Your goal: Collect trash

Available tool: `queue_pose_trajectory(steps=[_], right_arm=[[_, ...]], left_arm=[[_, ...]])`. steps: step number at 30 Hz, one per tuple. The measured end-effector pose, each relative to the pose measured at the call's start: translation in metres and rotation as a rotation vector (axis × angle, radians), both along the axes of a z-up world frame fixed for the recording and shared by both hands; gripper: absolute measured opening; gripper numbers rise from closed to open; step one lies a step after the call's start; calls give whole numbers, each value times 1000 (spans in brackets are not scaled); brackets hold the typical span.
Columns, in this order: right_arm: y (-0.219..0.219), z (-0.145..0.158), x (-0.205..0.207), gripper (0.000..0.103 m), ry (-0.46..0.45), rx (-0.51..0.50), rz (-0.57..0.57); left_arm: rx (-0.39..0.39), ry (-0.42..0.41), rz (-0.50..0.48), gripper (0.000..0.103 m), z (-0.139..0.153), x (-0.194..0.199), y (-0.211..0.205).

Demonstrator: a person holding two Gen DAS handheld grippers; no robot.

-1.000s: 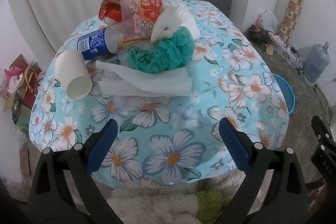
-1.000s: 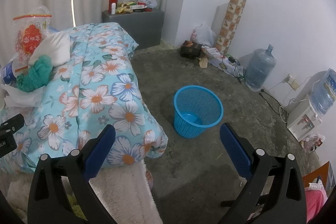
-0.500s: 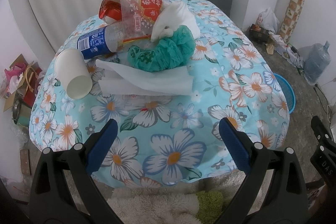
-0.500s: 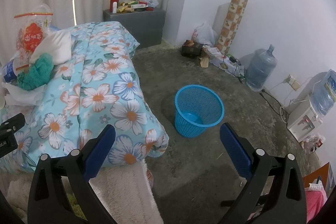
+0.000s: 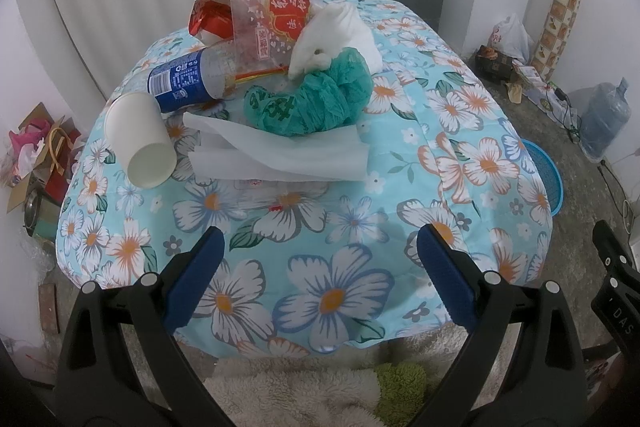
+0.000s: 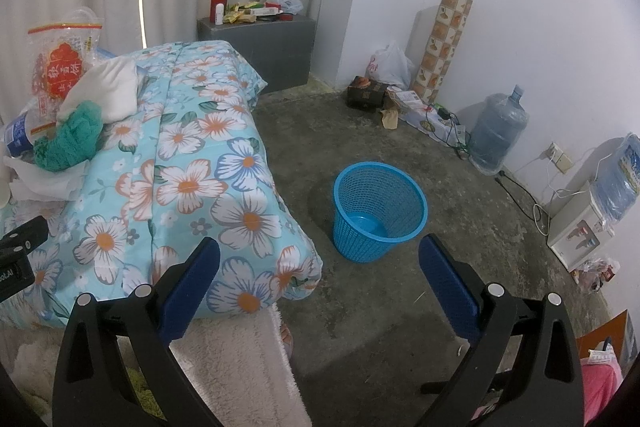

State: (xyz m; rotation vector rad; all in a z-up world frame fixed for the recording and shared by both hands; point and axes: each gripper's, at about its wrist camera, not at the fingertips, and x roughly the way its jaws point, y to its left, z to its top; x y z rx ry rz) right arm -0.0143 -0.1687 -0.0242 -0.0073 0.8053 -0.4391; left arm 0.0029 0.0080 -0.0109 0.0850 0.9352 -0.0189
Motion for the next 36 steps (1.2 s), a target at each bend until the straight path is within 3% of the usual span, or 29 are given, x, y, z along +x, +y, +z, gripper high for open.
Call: queue_pose_trajectory(steps=[26, 36], right_arm=[[-4, 0, -2, 97, -1, 2, -5], [2, 9, 2, 97, -56, 39, 7]], left_arm=[[1, 5, 2, 93, -3, -3, 2], [-28, -81, -6, 93, 19, 5, 31]])
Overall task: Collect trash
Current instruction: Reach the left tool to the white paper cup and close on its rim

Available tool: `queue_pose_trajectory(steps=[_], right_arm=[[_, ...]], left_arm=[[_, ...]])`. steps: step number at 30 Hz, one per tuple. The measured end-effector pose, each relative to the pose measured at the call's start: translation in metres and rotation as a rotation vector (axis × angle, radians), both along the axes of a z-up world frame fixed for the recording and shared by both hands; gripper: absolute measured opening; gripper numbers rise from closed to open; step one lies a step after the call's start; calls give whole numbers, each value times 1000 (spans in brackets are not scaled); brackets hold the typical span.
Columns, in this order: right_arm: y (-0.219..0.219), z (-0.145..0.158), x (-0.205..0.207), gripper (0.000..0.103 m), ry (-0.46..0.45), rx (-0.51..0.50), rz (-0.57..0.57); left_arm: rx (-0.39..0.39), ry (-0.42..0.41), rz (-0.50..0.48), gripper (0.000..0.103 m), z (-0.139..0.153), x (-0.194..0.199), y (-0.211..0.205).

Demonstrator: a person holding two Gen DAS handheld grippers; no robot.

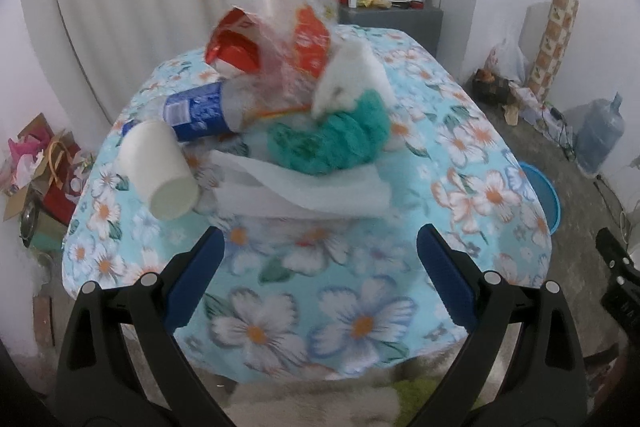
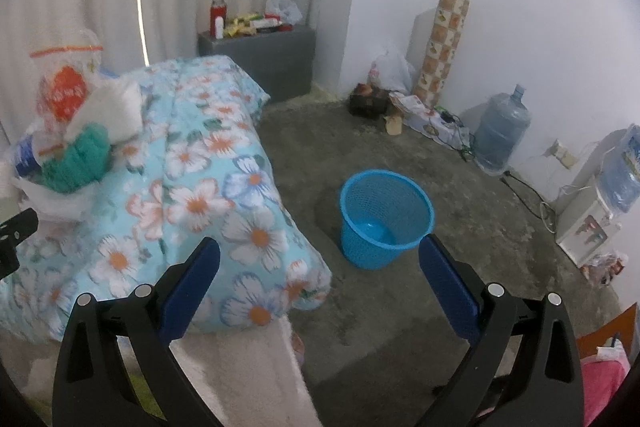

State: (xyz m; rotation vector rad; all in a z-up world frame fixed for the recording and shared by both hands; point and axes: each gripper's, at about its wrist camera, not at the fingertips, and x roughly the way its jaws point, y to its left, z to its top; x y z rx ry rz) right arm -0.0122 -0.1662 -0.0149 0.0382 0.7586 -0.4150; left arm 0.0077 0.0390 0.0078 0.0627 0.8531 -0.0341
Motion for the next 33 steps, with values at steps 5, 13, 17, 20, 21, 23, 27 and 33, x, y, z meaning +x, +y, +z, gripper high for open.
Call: queue_pose_trajectory(steps=[5, 13, 17, 20, 21, 23, 27, 33], right_arm=[[13, 12, 6, 97, -90, 37, 91], [63, 9, 28, 97, -139, 44, 308], [89, 17, 36, 97, -170, 58, 400], [108, 20, 43, 97, -195, 63, 467], [114, 20, 46, 97, -199, 65, 487], [124, 19, 49, 97, -196, 75, 522], [147, 17, 53, 93, -182, 92, 608], [170, 4, 71, 80, -93, 165, 694]], left_arm=[[-54, 8, 46, 93, 9, 15, 53], [-330, -149, 110, 93, 18, 3, 158], [-401, -134, 142, 93, 15, 10, 182], [-464, -98, 130, 93, 8, 19, 193], [-490, -85, 128, 93, 6, 22, 196], [-551, -56, 133, 93, -2, 28, 204], [-676, -23, 169, 93, -19, 37, 222], [-634, -159, 102, 92, -12, 53, 245]])
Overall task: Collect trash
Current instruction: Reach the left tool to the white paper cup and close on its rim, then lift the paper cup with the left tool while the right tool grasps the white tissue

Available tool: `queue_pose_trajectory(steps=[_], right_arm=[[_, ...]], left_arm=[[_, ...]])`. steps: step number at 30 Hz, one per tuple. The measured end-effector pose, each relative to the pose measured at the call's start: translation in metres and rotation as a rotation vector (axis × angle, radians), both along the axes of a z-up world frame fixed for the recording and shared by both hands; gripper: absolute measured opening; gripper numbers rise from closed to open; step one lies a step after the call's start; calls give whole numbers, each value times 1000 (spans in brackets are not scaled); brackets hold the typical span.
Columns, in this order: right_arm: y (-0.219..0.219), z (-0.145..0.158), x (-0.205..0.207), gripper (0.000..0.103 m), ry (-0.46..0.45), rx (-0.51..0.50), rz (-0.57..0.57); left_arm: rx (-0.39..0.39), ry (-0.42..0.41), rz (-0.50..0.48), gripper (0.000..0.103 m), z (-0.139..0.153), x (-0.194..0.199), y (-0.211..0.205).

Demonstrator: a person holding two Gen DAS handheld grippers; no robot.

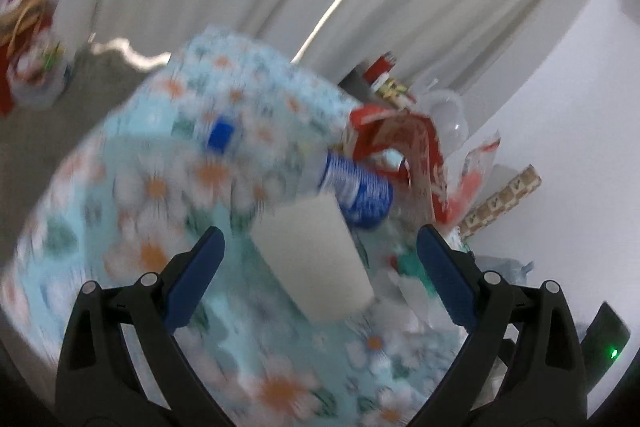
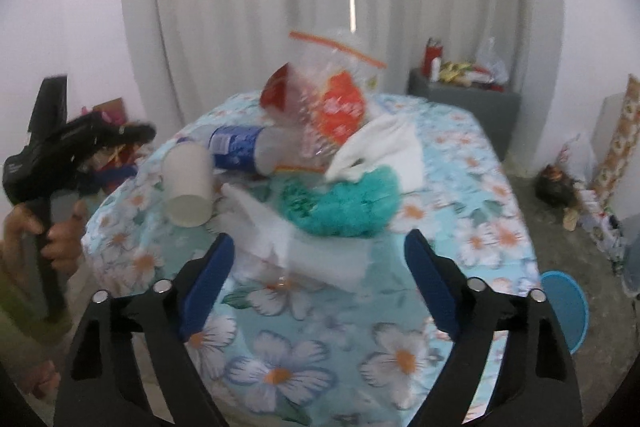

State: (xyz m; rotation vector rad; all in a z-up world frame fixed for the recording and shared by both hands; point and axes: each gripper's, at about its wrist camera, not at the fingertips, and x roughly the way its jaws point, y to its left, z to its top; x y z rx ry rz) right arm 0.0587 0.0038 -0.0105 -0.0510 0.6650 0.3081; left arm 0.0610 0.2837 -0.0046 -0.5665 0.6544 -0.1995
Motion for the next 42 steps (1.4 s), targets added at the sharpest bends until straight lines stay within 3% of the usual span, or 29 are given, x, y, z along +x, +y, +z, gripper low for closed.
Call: queue_pose_trajectory(steps=[2, 4, 9, 16, 19, 23, 27, 32, 35, 37, 42], right_arm=[[4, -4, 6, 74, 27, 13, 10], [7, -8, 12, 69, 56, 36, 17], [10, -15, 18, 59, 101, 57, 28], [5, -24, 20, 50, 137, 38, 29], [-1, -28, 25, 49, 166, 45, 12], [-28, -39, 35, 49, 255, 179, -65], [-65, -61, 48, 49, 409, 403, -153], [-80, -78, 63, 48, 502, 623, -137], [-82, -89, 71, 30, 537, 667, -147], [-82, -91, 70, 8, 539, 686, -148], [-94, -74, 54, 3, 466, 712, -127]], left_arm=[[12, -22, -15, 78, 0, 12, 6], [0, -4, -52, 74, -4, 28, 9], [-71, 78, -175, 49, -22, 57, 6], [-62, 40, -277, 28, -19, 27, -10], [-11, 30, -296, 26, -17, 11, -18], [54, 26, -304, 18, -18, -2, -24], [93, 30, -294, 18, -21, -6, -28], [82, 18, -293, 12, -17, -9, -27], [91, 14, -298, 10, -17, -12, -32], [96, 6, -303, 8, -14, -15, -35], [132, -18, -303, 1, -1, -25, -41]])
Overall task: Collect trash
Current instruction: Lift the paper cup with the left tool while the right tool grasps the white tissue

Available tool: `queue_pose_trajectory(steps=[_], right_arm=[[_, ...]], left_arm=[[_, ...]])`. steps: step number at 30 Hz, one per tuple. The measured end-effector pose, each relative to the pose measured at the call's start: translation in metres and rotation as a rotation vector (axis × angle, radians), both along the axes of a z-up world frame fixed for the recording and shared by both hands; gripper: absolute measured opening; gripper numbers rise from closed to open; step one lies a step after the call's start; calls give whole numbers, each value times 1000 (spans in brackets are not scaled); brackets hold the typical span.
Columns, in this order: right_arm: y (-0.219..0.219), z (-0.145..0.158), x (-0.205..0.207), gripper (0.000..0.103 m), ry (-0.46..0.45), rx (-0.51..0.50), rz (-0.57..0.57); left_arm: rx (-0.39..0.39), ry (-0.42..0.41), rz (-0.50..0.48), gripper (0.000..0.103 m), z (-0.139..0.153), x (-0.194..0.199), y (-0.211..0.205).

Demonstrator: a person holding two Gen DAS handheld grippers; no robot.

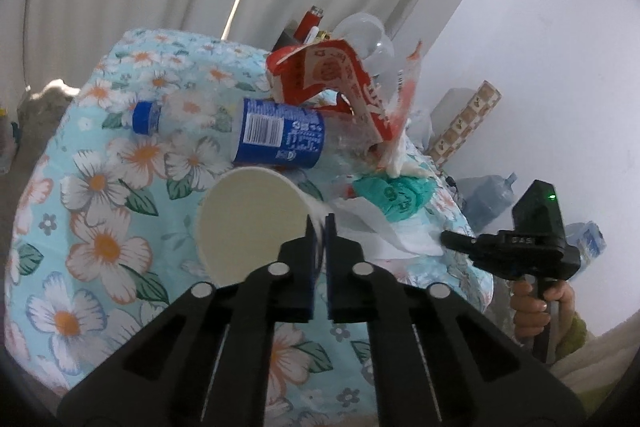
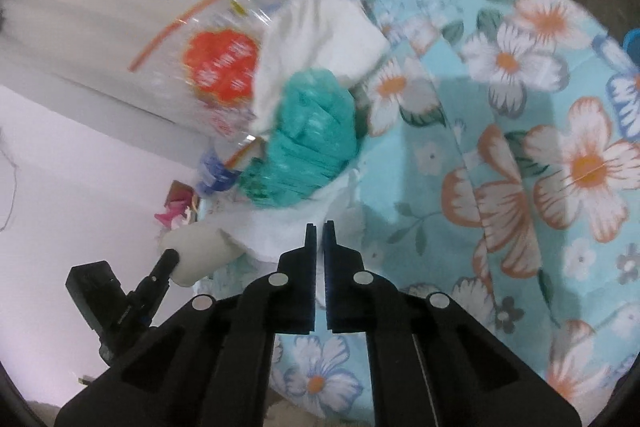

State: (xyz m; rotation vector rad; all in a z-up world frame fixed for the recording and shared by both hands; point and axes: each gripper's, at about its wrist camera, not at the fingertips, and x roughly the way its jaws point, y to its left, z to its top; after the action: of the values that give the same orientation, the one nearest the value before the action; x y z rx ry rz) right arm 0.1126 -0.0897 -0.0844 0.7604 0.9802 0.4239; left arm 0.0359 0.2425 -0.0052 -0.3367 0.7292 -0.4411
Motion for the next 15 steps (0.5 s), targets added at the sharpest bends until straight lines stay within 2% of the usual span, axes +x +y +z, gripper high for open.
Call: queue_pose_trajectory(steps=[6, 10, 12, 15], right_arm=[[-26, 32, -27, 2, -118, 74, -22], [-37, 47, -37, 2, -168, 62, -20], [-30, 49, -39, 3, -175, -20, -9], [4, 54, -42, 5, -227, -280, 74]], left_arm=[[14, -41, 17, 1, 21, -10, 0], [16, -69, 15, 1, 33, -16, -6], [26, -71, 15, 1, 35, -17, -9], [57, -63, 26, 1, 35, -16, -16]])
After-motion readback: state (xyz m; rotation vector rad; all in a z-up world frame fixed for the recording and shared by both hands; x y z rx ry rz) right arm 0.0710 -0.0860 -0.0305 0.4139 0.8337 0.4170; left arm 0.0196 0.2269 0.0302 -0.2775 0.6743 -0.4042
